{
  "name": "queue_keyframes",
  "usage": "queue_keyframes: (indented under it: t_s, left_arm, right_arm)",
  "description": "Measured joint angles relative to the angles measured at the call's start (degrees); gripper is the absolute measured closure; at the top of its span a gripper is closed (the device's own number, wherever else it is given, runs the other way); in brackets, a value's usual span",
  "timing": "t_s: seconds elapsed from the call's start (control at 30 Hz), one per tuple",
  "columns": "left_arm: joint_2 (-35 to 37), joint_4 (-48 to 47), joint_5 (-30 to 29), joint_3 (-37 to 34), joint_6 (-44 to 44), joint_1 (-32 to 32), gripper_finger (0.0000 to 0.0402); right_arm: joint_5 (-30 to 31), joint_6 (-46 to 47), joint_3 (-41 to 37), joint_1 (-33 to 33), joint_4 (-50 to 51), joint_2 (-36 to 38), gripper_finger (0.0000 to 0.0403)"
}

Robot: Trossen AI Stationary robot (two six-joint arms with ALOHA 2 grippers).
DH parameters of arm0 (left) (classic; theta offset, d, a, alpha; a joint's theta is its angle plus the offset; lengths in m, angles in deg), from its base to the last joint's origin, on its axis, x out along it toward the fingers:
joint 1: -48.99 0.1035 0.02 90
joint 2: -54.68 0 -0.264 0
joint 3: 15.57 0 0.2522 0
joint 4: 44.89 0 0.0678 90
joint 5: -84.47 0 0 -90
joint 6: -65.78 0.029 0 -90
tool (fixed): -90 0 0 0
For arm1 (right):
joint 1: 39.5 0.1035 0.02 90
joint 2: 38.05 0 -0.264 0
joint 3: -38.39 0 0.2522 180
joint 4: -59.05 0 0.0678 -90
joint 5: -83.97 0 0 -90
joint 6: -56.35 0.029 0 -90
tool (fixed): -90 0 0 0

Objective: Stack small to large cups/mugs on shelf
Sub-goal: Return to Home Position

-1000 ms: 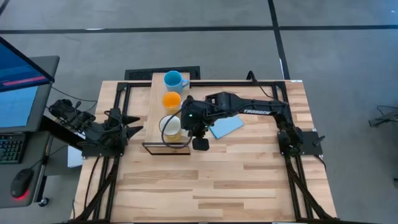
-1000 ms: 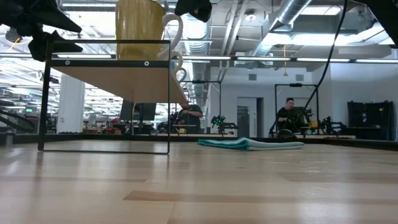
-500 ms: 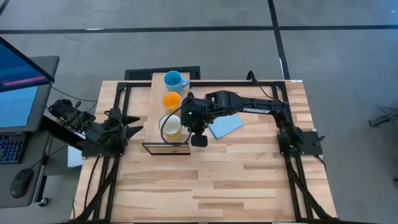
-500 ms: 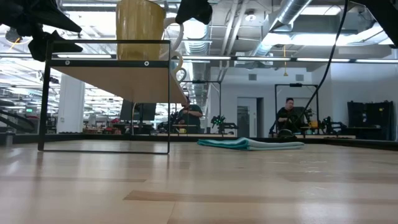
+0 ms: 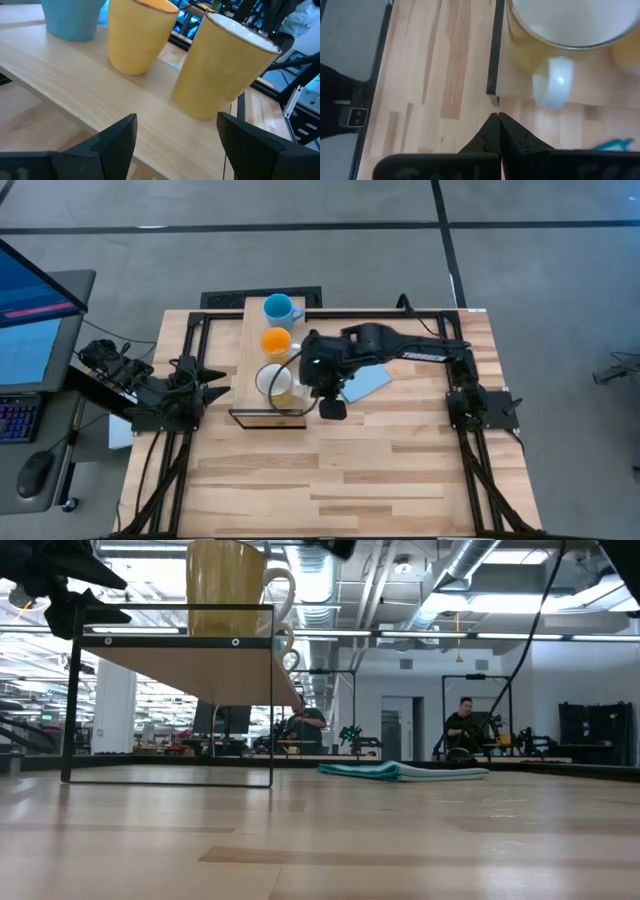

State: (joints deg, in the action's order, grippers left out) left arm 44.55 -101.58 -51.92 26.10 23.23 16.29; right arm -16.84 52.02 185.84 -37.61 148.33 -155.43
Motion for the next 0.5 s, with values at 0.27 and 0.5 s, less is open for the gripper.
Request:
queue_keyframes:
  t_s: [0.27, 0.5]
  left_arm:
    - [0.0, 0.4, -0.9, 5.5, 7.3, 0.0, 0.0136]
    - [0.0, 1.9, -7.1, 11.2, 19.2, 0.0, 0.0136]
  right_arm:
    - [9.0, 1.8, 0.0, -2.0, -1.8, 10.6, 0.0388]
    - [19.5, 0.5, 0.1, -2.9, -2.9, 20.3, 0.0384]
